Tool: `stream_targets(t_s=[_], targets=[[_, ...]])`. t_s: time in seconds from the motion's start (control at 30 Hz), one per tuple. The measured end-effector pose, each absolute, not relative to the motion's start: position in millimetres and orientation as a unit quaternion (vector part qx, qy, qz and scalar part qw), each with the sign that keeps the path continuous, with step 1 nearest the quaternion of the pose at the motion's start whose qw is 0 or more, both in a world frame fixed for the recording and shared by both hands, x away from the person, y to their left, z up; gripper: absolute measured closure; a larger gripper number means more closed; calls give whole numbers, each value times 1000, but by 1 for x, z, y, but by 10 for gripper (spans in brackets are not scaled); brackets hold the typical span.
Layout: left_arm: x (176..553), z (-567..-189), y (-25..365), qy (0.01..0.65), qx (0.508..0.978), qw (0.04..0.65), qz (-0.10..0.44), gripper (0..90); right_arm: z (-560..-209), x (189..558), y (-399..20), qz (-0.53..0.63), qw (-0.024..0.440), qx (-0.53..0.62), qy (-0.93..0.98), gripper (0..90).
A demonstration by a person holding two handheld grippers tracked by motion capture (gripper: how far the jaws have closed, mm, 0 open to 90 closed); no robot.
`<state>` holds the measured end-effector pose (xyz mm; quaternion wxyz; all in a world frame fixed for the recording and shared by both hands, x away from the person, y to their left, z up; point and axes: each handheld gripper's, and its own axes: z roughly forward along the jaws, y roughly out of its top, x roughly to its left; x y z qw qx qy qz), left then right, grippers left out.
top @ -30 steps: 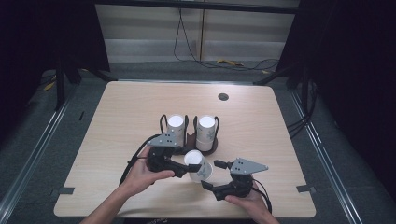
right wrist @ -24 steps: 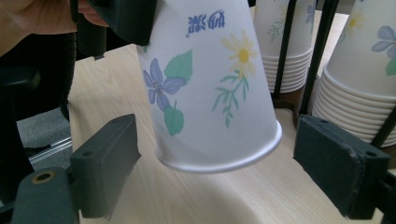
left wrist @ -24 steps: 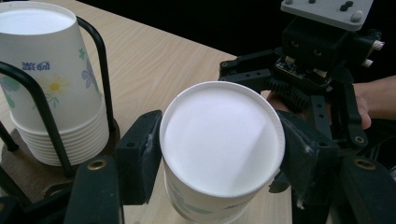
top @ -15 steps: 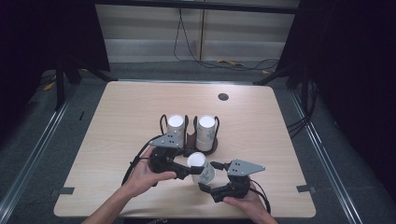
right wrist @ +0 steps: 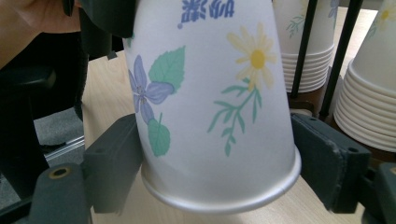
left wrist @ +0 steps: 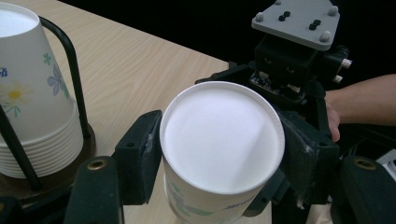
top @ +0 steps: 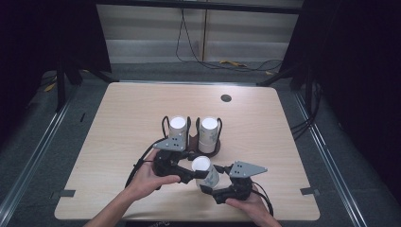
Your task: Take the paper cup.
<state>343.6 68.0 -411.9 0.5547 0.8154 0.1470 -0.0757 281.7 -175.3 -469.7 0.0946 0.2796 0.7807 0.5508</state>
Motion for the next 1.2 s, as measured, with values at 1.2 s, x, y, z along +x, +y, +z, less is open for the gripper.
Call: stream_targets(t_s=[1.2], targets=[[347,-415,73,155,829,536,-31,199,-469,287,-172,508,74,275,813,257]])
